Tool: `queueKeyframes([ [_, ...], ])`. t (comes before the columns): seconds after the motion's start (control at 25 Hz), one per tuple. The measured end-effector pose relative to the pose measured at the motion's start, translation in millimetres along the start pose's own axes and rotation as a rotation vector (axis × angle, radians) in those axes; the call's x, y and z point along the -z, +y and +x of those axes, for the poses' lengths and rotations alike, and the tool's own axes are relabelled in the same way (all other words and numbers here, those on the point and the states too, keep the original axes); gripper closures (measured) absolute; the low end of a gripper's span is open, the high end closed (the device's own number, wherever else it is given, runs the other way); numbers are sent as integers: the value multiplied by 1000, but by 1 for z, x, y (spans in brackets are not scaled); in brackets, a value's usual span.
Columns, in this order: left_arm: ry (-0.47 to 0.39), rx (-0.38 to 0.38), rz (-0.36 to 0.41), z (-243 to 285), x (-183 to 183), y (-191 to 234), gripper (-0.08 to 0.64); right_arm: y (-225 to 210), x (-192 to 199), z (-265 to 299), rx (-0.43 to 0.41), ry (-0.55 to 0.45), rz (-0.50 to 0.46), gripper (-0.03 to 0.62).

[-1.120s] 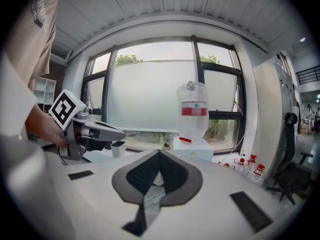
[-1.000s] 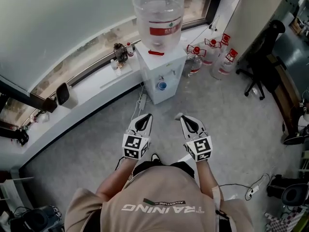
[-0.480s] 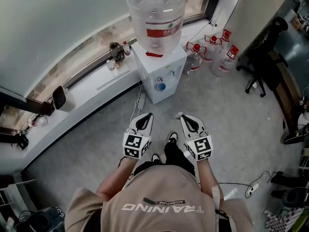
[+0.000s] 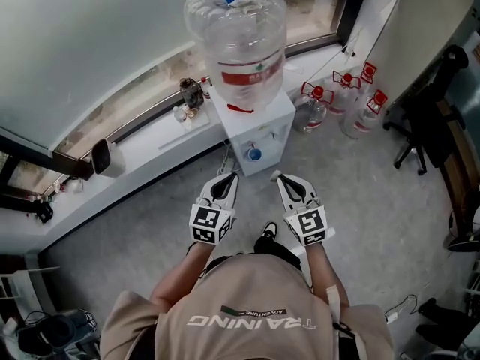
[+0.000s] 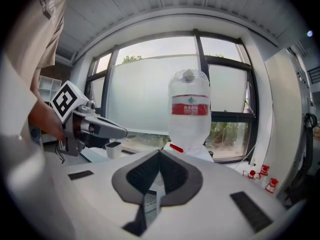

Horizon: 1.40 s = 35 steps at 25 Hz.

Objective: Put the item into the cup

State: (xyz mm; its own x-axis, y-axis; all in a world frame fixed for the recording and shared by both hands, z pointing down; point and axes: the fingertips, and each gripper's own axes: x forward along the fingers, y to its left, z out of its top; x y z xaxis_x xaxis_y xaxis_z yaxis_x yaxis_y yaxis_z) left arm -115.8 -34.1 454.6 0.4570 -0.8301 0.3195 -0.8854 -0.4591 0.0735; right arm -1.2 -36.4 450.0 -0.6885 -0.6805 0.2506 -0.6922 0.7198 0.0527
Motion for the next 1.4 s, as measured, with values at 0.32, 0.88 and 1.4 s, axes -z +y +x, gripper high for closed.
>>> queueKeyframes([
  [0.32,4,-66,-126,29,-9,26,552,-35,9,39,-64,-9,56,580],
  [0.88,14,32,6,66,-17,71,552,-45,5,86,42,33,66,580],
  [1.4,60,180,23,102,-4,83,552,-54,11,107,149,82,58,580],
])
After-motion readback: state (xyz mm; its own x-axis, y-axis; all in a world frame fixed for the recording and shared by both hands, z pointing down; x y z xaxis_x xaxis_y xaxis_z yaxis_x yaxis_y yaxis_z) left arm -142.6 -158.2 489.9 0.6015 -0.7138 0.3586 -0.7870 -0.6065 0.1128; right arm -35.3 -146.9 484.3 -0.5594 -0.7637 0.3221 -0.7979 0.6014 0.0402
